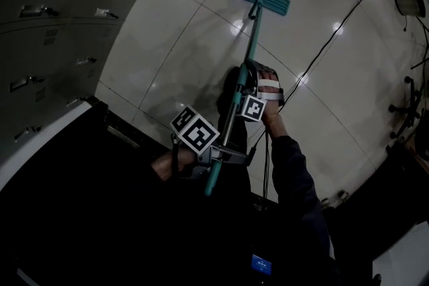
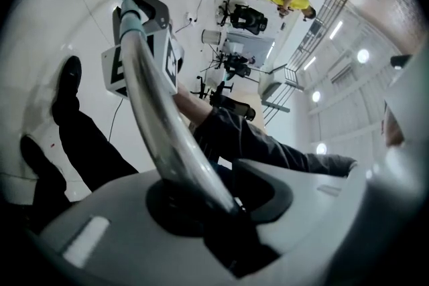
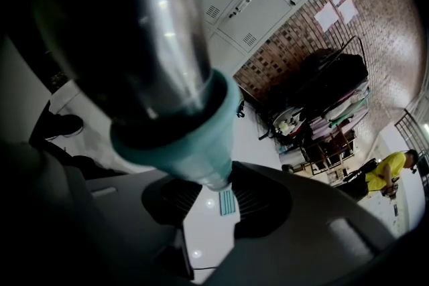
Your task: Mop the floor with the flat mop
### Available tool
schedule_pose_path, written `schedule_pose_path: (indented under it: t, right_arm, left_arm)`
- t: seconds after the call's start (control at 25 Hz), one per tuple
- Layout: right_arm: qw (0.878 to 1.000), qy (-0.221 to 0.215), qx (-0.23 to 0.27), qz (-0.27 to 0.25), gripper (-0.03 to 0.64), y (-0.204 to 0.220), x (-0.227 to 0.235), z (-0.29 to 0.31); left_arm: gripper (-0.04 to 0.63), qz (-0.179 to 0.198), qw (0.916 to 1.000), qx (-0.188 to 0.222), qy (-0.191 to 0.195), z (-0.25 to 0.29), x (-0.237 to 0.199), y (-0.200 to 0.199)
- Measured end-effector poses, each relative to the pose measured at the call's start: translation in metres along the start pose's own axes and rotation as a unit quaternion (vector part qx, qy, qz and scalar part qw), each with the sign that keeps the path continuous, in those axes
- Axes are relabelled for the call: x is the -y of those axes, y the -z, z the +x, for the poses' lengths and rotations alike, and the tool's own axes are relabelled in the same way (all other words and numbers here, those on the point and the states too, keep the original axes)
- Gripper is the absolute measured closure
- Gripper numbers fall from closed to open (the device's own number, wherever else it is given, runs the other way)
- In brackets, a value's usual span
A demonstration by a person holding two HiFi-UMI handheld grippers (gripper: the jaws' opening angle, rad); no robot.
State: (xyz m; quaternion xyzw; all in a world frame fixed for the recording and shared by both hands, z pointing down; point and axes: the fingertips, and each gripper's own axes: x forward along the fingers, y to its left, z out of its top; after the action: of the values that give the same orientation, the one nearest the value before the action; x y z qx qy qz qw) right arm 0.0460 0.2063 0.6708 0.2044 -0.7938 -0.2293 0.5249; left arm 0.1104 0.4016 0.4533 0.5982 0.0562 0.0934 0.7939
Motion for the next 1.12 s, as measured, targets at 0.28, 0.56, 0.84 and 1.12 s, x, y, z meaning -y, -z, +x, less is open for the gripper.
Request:
schedule_pose_path:
  t: [0.28, 0.56, 0.84, 1.12]
  right_arm:
    - [1.0, -0.006, -0.009, -0.014, 0.472, 0.04, 0.078, 0.06]
    - [0.999, -0.003, -0.011, -0.031, 0.472, 0.061, 0.148, 0.112]
    - [0.999, -0.005, -0.011, -0.034, 0.474, 0.062, 0.155, 0.113]
    - [1.0, 0.005, -0.015, -0.023, 0.474, 0.039, 0.116, 0.064]
  left_arm:
    - [0.46, 0.016, 0.9994, -0.011, -0.029, 0.0, 0.006, -0.098]
    - [0.46, 0.025, 0.9993, -0.008, -0.028, -0.012, 0.021, -0.183]
    - [0.46, 0.031, 0.9989, -0.009, -0.035, -0.012, 0.023, -0.189]
    - [0.46, 0.036, 0.9986, -0.014, -0.035, -0.009, 0.024, -0.12]
